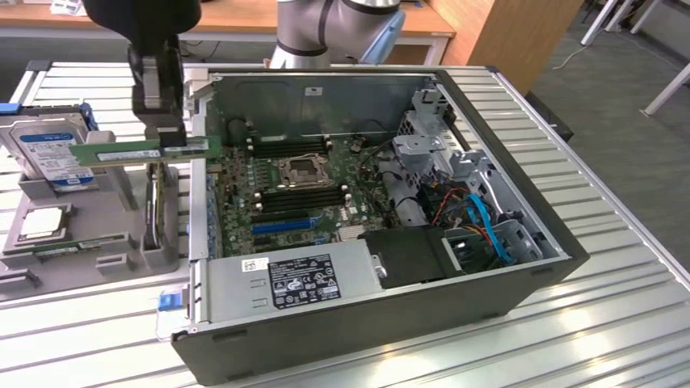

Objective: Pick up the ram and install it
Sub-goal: 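Pick up the ram and move it above insertion slot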

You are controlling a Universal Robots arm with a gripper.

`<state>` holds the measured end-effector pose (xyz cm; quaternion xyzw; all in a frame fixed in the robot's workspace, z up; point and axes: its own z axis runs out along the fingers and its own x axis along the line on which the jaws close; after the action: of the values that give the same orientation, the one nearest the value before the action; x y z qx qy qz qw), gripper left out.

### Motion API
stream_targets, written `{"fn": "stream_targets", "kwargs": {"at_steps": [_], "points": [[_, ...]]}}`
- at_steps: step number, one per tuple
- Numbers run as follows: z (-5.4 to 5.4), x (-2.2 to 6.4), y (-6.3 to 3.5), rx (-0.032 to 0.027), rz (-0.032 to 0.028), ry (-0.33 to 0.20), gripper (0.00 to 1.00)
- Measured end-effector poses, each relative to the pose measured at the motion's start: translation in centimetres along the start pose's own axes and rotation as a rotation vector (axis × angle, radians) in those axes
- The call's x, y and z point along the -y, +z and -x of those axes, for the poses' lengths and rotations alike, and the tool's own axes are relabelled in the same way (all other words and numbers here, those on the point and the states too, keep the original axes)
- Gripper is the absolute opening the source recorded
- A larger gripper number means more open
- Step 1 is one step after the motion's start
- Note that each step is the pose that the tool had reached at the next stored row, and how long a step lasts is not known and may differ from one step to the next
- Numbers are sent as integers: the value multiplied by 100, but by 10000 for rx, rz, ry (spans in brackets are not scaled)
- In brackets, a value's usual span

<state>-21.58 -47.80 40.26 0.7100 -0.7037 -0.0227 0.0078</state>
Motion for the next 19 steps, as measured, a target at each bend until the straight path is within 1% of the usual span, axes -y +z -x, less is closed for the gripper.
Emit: {"fn": "stream_targets", "kwargs": {"at_steps": [19], "points": [[-3,470,-20,0,1,2,11]]}}
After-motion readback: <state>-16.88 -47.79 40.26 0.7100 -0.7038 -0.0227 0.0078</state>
